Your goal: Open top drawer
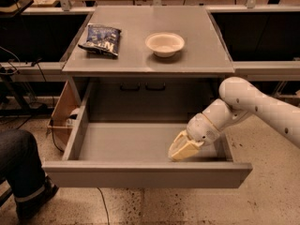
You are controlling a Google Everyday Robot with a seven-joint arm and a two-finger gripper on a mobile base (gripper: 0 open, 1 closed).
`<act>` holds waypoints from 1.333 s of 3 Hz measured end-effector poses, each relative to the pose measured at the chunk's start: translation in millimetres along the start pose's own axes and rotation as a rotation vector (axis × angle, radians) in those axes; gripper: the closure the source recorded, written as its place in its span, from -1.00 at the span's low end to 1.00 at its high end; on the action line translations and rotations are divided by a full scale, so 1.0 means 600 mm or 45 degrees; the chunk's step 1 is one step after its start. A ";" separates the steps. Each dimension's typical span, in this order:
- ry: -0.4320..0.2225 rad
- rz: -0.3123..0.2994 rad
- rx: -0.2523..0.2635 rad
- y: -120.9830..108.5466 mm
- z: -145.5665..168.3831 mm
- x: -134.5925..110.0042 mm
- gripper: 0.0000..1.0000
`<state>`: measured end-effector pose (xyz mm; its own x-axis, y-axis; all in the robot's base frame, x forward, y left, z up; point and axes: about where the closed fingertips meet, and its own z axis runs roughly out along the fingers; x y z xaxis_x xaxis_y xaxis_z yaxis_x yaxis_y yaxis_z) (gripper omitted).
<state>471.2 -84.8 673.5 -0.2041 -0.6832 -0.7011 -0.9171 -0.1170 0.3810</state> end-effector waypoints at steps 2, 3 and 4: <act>0.020 -0.020 -0.085 0.028 -0.006 0.009 1.00; 0.059 -0.040 -0.046 0.035 -0.031 0.020 1.00; 0.091 -0.103 0.166 -0.006 -0.073 0.018 1.00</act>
Offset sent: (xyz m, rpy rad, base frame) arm -0.0448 -0.0298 0.0183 0.0127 0.0945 0.1808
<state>487.2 -123.5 690.9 -0.1069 -0.7254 -0.6799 -0.9672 -0.0826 0.2402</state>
